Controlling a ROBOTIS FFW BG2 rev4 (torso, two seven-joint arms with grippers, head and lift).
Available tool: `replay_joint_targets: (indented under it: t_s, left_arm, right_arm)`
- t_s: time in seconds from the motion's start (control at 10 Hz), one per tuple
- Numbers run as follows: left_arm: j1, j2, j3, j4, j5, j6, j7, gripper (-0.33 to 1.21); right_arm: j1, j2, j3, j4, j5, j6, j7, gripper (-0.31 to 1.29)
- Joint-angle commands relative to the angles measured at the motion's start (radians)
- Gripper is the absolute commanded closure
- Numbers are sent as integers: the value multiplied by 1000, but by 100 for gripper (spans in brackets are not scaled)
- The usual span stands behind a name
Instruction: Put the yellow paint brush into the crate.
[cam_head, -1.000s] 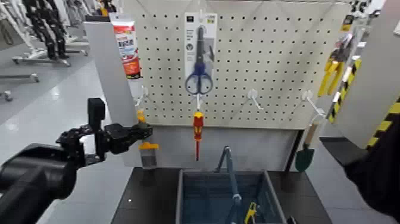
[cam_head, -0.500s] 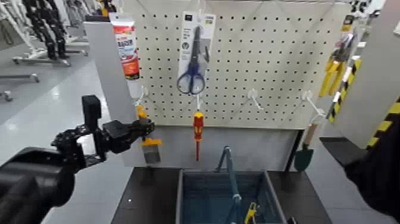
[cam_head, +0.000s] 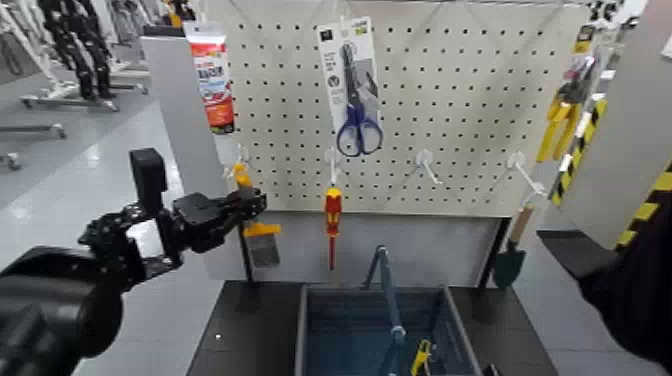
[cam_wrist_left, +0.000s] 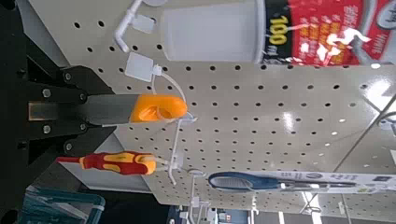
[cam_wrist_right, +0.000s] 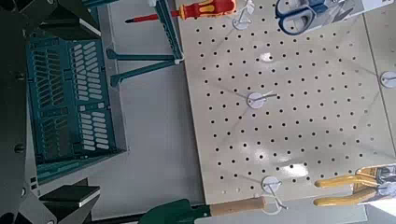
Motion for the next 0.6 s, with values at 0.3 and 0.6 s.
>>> replay_joint_targets:
  t_s: [0.3,0.6]
  left_arm:
    - [53,-19,-40,-84,167,54,30,118]
    - [67,-37,-132,-7,310,-9,56,118]
  right_arm:
    - [0,4,2,1,0,0,0,13]
    - [0,6,5,4,-2,-2,0,13]
